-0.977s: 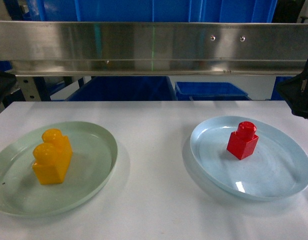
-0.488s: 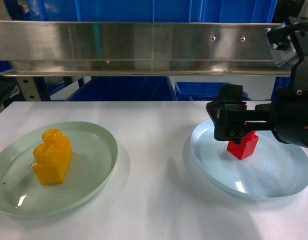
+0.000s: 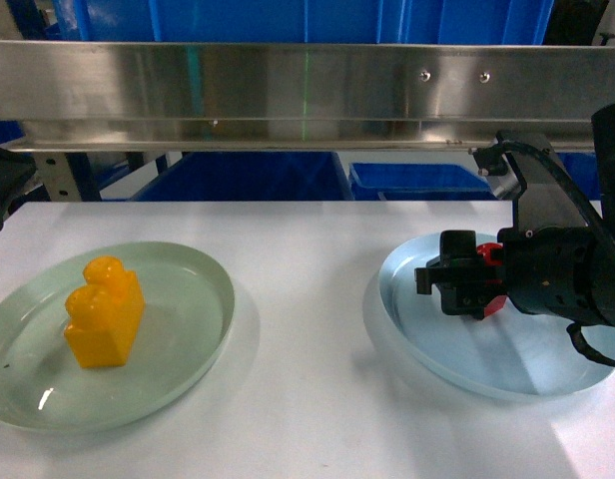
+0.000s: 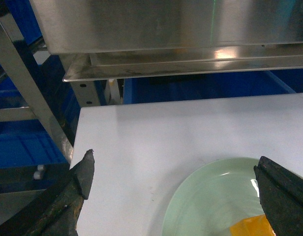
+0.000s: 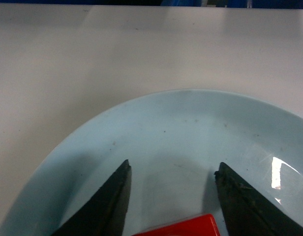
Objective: Sort and place red and yellow blocks in left bins
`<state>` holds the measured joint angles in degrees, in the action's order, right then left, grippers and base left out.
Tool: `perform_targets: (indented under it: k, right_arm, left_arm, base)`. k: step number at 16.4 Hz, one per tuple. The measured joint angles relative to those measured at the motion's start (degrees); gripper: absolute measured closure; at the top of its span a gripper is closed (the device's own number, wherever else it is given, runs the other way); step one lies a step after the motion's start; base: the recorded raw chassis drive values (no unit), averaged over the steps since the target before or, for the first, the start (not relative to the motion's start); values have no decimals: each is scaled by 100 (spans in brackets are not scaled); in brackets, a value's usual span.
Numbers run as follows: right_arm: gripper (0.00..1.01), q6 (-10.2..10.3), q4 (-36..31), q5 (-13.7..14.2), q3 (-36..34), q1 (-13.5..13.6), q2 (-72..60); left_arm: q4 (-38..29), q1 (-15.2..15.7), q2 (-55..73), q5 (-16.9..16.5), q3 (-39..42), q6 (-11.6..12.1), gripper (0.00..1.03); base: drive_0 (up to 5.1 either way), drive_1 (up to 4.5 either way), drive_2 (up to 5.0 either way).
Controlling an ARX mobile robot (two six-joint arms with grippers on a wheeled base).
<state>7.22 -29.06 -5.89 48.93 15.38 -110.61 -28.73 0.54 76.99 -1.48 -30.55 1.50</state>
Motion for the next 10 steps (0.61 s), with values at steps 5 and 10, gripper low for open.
perform_targets:
  k: [5, 10]
  right_arm:
    - [72, 295, -151, 2, -234, -92, 251]
    - [73, 654, 286, 92, -807, -507, 1749]
  left_arm:
    - [0, 0, 0, 2, 0, 0, 5]
    - [0, 0, 0, 0, 0, 0, 5]
  base:
    - [0, 0, 0]
    - [0, 0, 0]
